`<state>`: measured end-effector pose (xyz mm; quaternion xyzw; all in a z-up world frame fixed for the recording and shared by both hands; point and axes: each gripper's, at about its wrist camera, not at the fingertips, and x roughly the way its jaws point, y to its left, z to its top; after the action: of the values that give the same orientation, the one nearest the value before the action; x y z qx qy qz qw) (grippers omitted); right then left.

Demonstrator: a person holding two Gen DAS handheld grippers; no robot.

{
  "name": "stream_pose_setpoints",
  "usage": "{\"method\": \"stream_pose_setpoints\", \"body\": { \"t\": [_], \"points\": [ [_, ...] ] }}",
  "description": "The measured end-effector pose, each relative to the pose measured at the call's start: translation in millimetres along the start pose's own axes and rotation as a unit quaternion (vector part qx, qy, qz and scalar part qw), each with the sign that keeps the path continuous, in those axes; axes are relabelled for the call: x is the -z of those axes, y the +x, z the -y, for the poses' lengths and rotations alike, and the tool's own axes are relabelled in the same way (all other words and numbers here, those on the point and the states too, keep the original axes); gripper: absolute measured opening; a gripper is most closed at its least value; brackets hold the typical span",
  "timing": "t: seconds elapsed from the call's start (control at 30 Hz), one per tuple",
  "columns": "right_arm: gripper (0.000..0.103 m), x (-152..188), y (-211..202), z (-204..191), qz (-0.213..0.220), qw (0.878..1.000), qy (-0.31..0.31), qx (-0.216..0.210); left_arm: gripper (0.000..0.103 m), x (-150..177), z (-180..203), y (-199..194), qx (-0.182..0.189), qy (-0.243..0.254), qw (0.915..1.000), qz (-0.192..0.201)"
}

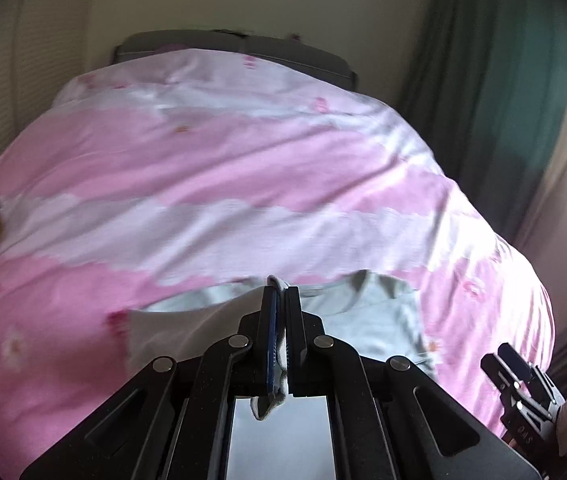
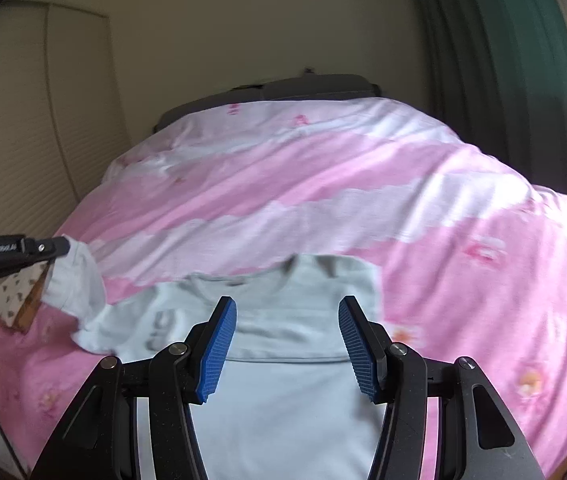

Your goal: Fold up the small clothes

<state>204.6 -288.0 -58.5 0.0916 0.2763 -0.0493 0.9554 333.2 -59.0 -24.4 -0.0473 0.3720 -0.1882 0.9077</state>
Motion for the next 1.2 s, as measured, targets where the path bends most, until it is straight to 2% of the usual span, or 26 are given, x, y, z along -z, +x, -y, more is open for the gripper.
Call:
{"method": "stream_pose_setpoints", "body": {
  "t": [0.17, 0.37, 0.6, 0.87, 0.9, 0.97, 1.0, 1.03, 1.2],
  "points": [
    [0.055, 3.1, -1.7, 47.9, -0.005, 1.0, 0.011, 0.019, 0.006, 0.2, 52.3, 41.2, 0.024, 0.017, 0.9994, -0.02],
    [0.055, 10.8, 6.4, 96.9, -0.015, 0.998, 0.044, 0.032, 0.006, 13.5, 101.2, 86.1, 0.035, 0.048, 0.997, -0.05],
    [0.055, 19.9, 18.6, 116.9, -0.029, 0.997, 0.06, 0.037, 0.006, 24.0, 126.2, 120.1, 0.05, 0.061, 0.994, -0.076],
    [0.055, 27.5, 30.2, 120.5, -0.041, 0.996, 0.063, 0.037, 0.007, 38.1, 130.6, 148.1, 0.024, 0.094, 0.9901, -0.101],
    [0.055, 28.5, 30.6, 119.2, -0.043, 0.996, 0.062, 0.037, 0.009, 40.5, 129.2, 147.5, 0.021, 0.096, 0.9902, -0.099],
    [0.055, 29.5, 32.2, 117.3, -0.045, 0.997, 0.059, 0.035, 0.021, 43.6, 123.8, 143.1, 0.023, 0.089, 0.9914, -0.094],
    [0.055, 29.9, 32.9, 115.5, -0.047, 0.997, 0.056, 0.035, 0.033, 44.1, 121.0, 140.5, 0.021, 0.087, 0.9919, -0.09],
    [0.055, 29.7, 33.9, 113.5, -0.048, 0.997, 0.054, 0.032, 0.039, 45.3, 117.4, 135.7, 0.017, 0.086, 0.9926, -0.084],
    [0.055, 25.4, 37.2, 97.6, -0.046, 0.998, 0.037, 0.017, 0.042, 51.9, 90.4, 110.8, -0.008, 0.085, 0.9939, -0.07]
  ]
}}
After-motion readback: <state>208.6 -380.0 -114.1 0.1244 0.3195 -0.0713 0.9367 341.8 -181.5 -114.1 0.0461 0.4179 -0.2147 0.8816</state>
